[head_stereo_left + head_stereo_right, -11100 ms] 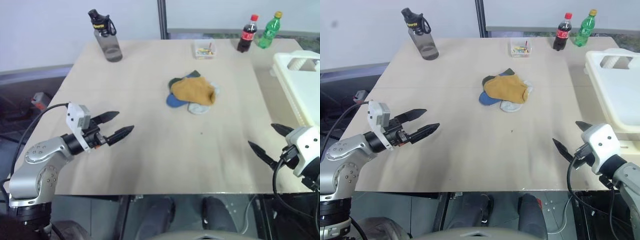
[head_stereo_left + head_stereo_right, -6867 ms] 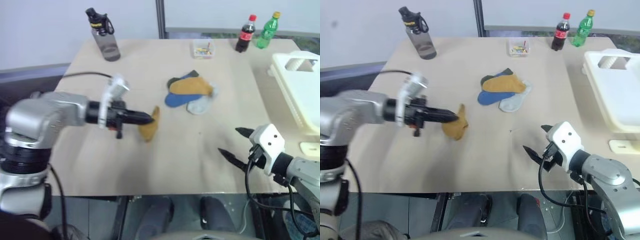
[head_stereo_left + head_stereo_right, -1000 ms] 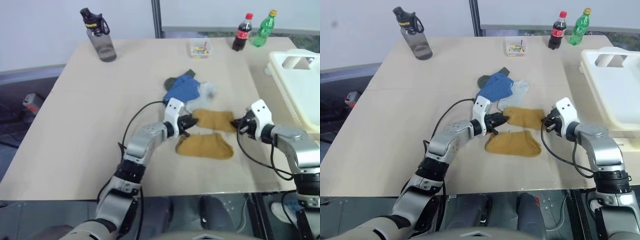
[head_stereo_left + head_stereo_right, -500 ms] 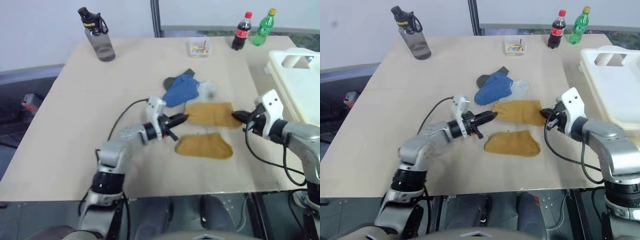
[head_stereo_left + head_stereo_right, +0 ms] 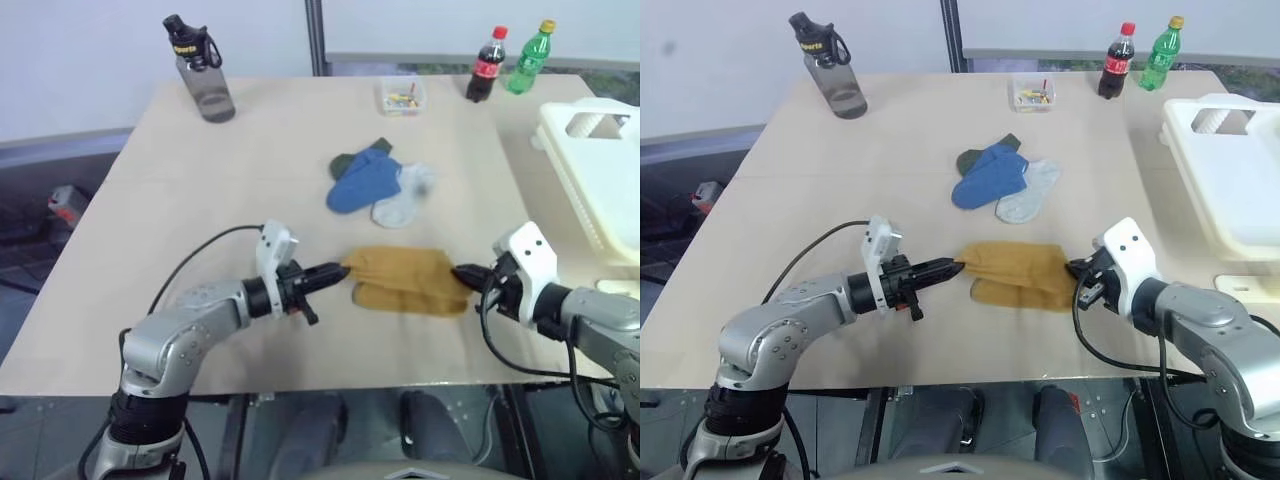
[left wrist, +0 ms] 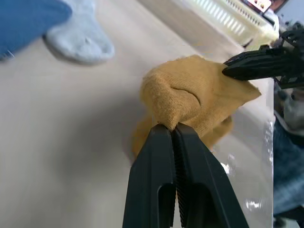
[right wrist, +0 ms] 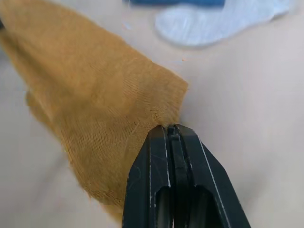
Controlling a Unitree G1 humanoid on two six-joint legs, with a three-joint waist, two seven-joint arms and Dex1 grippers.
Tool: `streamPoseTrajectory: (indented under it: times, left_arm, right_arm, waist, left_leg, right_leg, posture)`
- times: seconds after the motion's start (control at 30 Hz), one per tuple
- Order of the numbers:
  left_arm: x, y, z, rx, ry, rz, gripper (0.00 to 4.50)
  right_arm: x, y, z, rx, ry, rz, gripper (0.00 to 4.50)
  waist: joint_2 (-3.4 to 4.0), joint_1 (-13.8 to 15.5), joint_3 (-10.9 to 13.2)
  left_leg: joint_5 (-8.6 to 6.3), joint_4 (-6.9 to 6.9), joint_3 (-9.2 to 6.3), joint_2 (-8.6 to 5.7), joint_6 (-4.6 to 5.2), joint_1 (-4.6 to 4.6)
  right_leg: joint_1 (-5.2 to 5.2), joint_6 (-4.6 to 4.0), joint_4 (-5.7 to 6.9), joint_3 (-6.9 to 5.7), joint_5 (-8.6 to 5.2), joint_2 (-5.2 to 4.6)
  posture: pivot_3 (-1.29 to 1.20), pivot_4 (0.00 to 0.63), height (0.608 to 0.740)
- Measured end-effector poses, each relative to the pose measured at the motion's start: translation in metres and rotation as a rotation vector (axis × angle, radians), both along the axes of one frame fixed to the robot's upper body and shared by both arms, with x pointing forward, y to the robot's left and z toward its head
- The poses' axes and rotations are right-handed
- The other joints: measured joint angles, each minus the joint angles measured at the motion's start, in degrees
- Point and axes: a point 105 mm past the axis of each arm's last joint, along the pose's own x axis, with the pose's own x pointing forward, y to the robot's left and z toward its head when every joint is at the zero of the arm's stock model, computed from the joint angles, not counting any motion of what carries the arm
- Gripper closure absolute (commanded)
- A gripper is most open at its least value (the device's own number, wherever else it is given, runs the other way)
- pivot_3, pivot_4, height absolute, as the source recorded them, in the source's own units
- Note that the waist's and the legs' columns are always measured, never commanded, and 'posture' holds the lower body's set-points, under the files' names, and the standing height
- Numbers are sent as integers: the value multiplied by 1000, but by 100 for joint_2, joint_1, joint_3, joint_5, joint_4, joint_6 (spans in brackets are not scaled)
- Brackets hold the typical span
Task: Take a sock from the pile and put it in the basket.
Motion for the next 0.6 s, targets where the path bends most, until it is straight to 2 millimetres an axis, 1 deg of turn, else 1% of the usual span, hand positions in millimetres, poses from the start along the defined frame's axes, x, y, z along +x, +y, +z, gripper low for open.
streamPoseTrajectory:
  times: [0.17, 0.23, 0.3, 0.33, 0.4, 0.47, 0.5, 0.57, 0.6]
  left_arm:
    - [2, -3, -14, 56, -2, 5, 4336]
    - [2, -6, -22, 79, 7, 0, 4336]
    - [2, -10, -32, 91, 28, -6, 3790]
    - [3, -12, -35, 88, 41, -7, 3497]
    - [3, -14, -39, 84, 58, -9, 2588]
    - [3, -14, -38, 85, 53, -9, 1689]
    - [4, -14, -38, 84, 49, -7, 1436]
    - [4, -11, -35, 71, 44, -4, 1436]
    - [3, -6, -34, 64, 45, 1, 1436]
  right_arm:
    - [1, 2, -17, -24, 35, 2, 4500]
    - [5, 2, -26, -37, 44, -7, 4500]
    - [8, 2, -36, -50, 63, -10, 4500]
    - [9, 2, -40, -53, 69, -8, 4220]
    - [12, 0, -41, -60, 56, -6, 3570]
    - [14, -5, -42, -92, 41, -18, 2662]
    - [15, -6, -40, -104, 25, -19, 2343]
    - [13, -10, -36, -105, -2, -19, 2343]
    - [10, -10, -30, -95, -25, -7, 2343]
  waist:
    - [0, -2, 0]
    - [0, 0, 0]
    - [-1, 0, 0]
    - [-1, -1, 0]
    - [-1, -3, -1]
    - [-1, -1, -1]
    - [-1, 1, -1]
    - [-1, 2, 0]
    - [-1, -5, 0]
  left_leg:
    - [3, 0, 2, 0, -6, 0]
    - [3, 0, 2, -1, -6, -1]
    - [3, 0, 3, -1, -5, -2]
    - [3, 0, 3, -1, -5, -1]
    - [3, 0, 1, 0, -5, -1]
    - [3, 0, 1, 0, -5, -1]
    - [3, 0, 0, 0, -5, -1]
    - [3, 0, -1, 0, -5, -1]
    - [3, -1, 0, 1, -6, -2]
  right_leg:
    - [-1, 0, -1, 2, 0, 0]
    - [0, 0, -1, 2, 0, -1]
    - [-1, 0, -2, 2, 0, -1]
    - [0, 0, -2, 2, 0, -1]
    - [-1, 0, -2, 1, 0, 0]
    - [-1, 0, -1, 1, 0, 0]
    - [0, 0, -1, 0, 0, 0]
    - [-1, 0, -2, 0, 0, 0]
    - [-2, 0, -2, 1, 0, 0]
  posture:
    - [0, 150, 740]
    - [0, 150, 740]
    - [0, 150, 740]
    - [0, 150, 740]
    - [0, 150, 740]
    - [0, 150, 740]
    - [0, 150, 740]
    - [0, 150, 740]
    - [0, 150, 740]
